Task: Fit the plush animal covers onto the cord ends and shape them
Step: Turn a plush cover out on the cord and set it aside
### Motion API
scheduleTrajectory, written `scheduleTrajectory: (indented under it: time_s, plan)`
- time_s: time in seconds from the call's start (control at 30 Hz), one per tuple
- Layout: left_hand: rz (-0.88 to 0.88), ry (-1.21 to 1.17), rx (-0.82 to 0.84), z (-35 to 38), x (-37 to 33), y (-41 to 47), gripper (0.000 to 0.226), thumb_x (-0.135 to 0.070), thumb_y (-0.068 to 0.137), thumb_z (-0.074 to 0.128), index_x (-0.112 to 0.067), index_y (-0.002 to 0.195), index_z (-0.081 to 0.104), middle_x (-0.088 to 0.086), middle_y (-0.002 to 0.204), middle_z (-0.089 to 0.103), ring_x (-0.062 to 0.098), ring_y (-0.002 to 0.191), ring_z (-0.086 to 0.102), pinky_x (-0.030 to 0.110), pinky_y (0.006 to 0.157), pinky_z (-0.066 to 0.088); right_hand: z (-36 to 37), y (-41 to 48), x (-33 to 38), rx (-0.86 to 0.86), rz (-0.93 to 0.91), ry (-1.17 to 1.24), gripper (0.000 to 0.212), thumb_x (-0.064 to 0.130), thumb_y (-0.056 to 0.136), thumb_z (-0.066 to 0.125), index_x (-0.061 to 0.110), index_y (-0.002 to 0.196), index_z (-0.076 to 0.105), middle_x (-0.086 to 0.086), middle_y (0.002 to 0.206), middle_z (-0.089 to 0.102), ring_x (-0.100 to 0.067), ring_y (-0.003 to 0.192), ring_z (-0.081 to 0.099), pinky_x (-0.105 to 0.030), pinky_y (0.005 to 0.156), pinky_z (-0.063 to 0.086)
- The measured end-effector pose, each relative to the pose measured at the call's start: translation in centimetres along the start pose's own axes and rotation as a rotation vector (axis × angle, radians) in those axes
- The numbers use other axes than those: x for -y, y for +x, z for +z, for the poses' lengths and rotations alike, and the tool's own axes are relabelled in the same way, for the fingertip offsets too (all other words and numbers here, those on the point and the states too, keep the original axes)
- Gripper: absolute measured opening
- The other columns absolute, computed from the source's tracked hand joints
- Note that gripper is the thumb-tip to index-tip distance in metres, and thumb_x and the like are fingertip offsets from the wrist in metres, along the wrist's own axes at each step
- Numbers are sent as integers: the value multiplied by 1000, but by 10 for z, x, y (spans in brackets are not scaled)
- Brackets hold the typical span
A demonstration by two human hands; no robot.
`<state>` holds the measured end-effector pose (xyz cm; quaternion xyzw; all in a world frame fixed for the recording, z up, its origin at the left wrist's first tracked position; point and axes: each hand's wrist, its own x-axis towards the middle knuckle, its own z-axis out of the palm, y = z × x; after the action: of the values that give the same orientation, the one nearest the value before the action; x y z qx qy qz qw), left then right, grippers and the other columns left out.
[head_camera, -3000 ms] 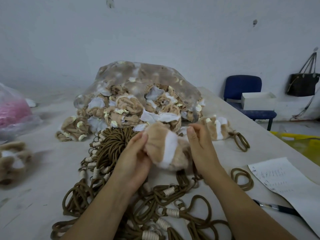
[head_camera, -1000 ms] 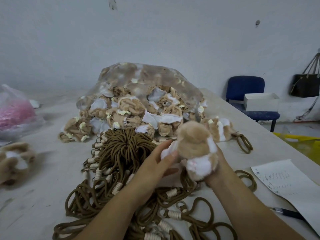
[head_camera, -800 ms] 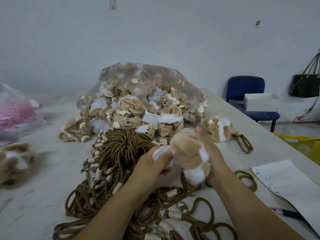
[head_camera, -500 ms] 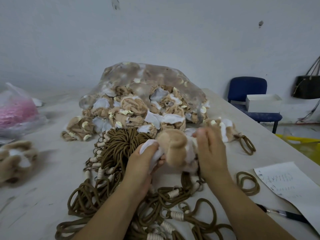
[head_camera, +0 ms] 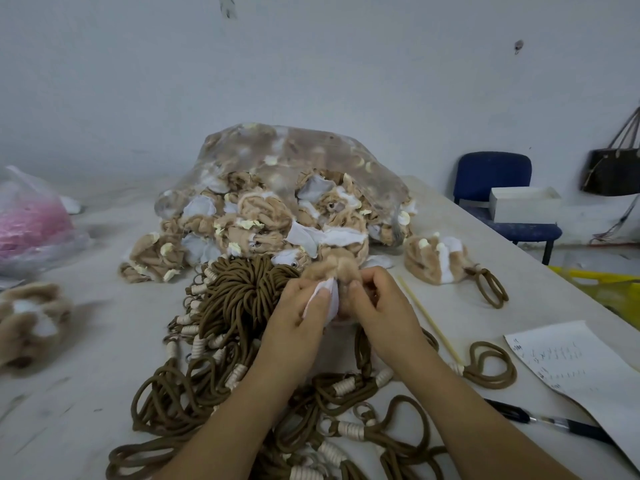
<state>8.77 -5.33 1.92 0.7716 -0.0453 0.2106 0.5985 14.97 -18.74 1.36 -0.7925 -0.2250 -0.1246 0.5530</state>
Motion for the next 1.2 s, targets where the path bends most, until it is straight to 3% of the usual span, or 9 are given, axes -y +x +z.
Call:
scheduleTrajectory:
  time_s: [0.17,0.37,0.5,0.63,0.7,0.87,0.97,1.07,1.2]
  plan:
    - [150,281,-29,-1,5,2,19,-39,99,49,-44,101,68,-20,104,47,-8,97,52,1,72,38,-2,-3,7,69,107,149,36,62,76,44,26,77,51,12,61,51,-3,57,46,-21,52,38]
    - [202,509,1,-4,12,4,15,-33,96,54,-30,94,68,-15,102,47,7,83,54,34,67,50,-2,-6,11,153,11,-8,27,29,96,46,5,83,44,-4,70,46,-12,61,42,-32,55,36]
    - [195,735,-89,-5,9,4,28,-43,92,48,-25,95,69,-16,104,50,9,75,53,26,56,40,2,-11,22,261,-172,-184,20,17,95,46,6,78,42,-11,79,50,-22,69,48,-41,61,42]
    - [-71,359,-200,-10,8,6,34,-23,90,58,-29,56,56,-6,71,51,6,57,45,32,55,37,9,-13,25,295,-284,-285,25,11,93,52,14,72,38,3,72,39,-8,67,37,-32,61,34]
    - [-261,107,-239,-10,6,8,37,-19,89,60,-23,54,50,0,62,50,11,57,44,32,57,36,11,-11,23,284,-274,-302,27,13,92,53,16,71,37,7,71,36,-4,66,36,-26,60,31]
    - [-493,-820,-38,-7,-10,13,21,-22,87,62,-2,91,69,10,82,69,15,69,67,28,60,56,5,-6,5,159,-98,-203,19,23,92,51,14,78,42,7,76,45,-3,66,40,-18,59,35]
    - [-467,-1231,129,-17,-10,13,40,-14,88,57,7,122,60,21,125,63,27,115,63,32,95,53,0,-3,3,26,47,-2,19,32,94,50,24,78,45,13,64,53,1,57,49,-14,51,39]
    - [-371,-1281,233,-23,-10,13,55,2,81,56,4,135,48,24,137,54,36,127,54,32,101,49,-5,1,4,-70,109,158,17,31,96,49,22,82,47,2,65,55,-17,61,55,-37,57,46]
    - [-296,-1005,106,-13,-9,13,45,-2,82,65,-2,127,60,15,124,66,22,111,66,21,78,57,-7,2,8,-49,169,367,12,25,98,49,17,89,50,5,64,56,-12,60,52,-30,56,45]
